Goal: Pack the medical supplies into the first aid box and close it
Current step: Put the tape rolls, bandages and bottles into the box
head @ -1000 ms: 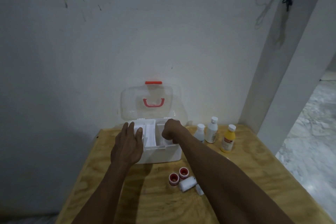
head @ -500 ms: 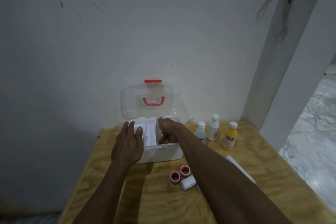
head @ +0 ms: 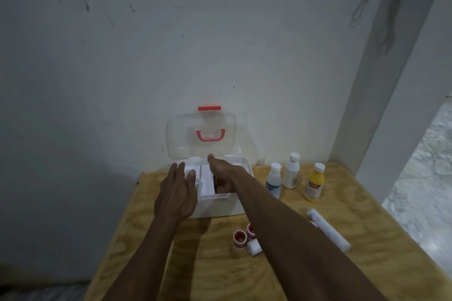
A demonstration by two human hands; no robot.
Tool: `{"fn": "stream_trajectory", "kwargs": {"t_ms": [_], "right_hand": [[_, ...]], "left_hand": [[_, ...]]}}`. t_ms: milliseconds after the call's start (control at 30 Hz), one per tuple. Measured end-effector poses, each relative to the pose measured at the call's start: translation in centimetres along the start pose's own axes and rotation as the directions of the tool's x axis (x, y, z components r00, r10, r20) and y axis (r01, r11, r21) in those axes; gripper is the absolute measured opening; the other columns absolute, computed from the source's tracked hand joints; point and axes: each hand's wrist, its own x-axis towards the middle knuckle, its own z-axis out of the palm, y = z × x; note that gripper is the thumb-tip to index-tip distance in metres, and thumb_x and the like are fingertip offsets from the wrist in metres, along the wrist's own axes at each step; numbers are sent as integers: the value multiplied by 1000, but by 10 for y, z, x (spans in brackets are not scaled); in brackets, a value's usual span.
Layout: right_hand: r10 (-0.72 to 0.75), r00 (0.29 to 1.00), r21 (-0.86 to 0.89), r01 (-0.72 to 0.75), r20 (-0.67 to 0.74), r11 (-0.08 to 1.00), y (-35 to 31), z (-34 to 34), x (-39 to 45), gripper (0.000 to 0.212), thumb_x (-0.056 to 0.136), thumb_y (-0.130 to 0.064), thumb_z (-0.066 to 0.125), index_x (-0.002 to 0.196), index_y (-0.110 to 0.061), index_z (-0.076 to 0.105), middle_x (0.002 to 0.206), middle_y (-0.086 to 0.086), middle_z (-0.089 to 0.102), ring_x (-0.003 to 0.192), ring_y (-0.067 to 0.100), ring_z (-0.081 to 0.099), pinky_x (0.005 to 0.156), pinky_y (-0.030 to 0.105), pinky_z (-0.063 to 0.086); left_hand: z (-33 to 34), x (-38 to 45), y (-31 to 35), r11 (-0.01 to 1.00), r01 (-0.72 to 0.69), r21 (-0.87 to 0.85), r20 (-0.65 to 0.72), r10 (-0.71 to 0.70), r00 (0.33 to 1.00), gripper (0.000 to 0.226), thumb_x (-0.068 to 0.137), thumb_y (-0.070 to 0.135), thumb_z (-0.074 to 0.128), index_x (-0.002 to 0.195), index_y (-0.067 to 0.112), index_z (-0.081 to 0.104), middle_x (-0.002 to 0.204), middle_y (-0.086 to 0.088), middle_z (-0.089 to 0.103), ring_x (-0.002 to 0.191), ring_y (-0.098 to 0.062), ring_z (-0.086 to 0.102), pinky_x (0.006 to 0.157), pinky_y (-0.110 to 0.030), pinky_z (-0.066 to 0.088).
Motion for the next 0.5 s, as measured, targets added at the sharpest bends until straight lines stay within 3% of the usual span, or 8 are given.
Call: {"fn": "stream_trajectory", "kwargs": {"t_ms": [333, 500], "right_hand": [[-3, 1000, -32, 4, 12, 999, 1, -1, 4, 61, 96, -63, 30, 128, -15, 49, 119, 14, 66, 105, 29, 66, 97, 38, 52], [-102, 991, -290, 75, -82, 954, -8, -20, -20, 68, 98, -58, 31, 139, -5, 37, 120, 27, 61, 94, 36, 70, 79, 40, 60]], "left_hand": [[1, 2, -3, 1000, -1, -12, 1, 1, 1000, 60, 99, 51, 16, 151, 21, 21, 161, -5, 20, 144, -30, 29, 113, -50, 32], [2, 1, -4, 1000, -15, -9, -5, 15, 1000, 60, 99, 52, 17, 150, 20, 22, 161, -7, 22, 143, -32, 29, 112, -52, 33]]}}
